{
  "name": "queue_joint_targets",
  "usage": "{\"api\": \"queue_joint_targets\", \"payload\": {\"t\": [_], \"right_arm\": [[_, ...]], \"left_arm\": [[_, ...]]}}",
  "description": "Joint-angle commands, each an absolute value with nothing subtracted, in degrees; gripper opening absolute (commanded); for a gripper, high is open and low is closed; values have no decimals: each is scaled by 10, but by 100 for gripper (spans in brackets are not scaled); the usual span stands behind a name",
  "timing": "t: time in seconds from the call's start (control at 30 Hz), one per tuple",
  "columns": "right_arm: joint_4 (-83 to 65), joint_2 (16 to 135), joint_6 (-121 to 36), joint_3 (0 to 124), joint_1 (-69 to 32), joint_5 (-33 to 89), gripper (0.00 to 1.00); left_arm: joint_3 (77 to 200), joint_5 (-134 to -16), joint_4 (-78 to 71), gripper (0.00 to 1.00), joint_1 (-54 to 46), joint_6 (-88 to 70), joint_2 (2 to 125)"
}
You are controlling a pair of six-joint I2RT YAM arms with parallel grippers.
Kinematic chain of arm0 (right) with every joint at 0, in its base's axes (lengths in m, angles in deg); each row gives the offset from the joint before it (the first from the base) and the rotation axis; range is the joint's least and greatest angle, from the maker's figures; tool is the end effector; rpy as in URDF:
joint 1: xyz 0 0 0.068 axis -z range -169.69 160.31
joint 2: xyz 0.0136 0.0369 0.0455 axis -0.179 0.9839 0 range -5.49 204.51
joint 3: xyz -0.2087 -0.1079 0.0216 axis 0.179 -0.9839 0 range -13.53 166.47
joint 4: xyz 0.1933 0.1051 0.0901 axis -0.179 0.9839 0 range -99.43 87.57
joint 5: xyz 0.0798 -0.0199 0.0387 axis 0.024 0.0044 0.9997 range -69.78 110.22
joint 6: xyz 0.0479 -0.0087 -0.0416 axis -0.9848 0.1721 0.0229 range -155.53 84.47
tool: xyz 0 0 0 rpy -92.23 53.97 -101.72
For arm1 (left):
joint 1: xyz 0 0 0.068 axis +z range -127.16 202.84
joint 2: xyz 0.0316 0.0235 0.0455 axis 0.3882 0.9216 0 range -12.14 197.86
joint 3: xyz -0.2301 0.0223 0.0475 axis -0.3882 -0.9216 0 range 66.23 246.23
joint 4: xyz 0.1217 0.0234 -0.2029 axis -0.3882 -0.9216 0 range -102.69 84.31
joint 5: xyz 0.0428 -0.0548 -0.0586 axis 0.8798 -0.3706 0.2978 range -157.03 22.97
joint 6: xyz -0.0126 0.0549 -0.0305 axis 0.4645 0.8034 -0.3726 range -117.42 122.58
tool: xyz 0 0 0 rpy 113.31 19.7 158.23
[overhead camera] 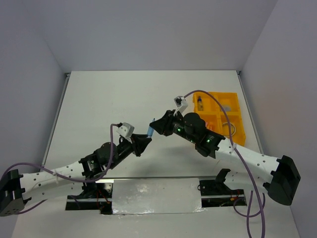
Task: Sort the stationery into containers
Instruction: Close the pen cap on the pen.
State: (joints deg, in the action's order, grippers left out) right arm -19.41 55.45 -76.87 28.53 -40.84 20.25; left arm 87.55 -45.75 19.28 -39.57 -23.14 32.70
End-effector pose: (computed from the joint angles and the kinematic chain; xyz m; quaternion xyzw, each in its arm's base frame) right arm 0.1628 0.2022 0.2774 -0.0651 0.7571 0.4697 0.4494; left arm 0.1112 -0.1736 0.2432 0.0904 0.6928 -0.3968 0.5953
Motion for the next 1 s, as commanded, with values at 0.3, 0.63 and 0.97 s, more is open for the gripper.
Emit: {"api": "queue_joint_targets", "payload": {"t": [0.3, 0.63, 0.97], "right_arm": [[-213, 549, -705, 315, -422, 163, 0], [-164, 498, -644, 364, -417, 156, 0], [-145, 526, -521, 379, -419, 353, 17]], "left_arm": [[893, -468, 182, 0, -399, -226, 299], [857, -475, 198, 0, -399, -227, 278], [900, -484, 146, 0, -399, -207, 276]]}}
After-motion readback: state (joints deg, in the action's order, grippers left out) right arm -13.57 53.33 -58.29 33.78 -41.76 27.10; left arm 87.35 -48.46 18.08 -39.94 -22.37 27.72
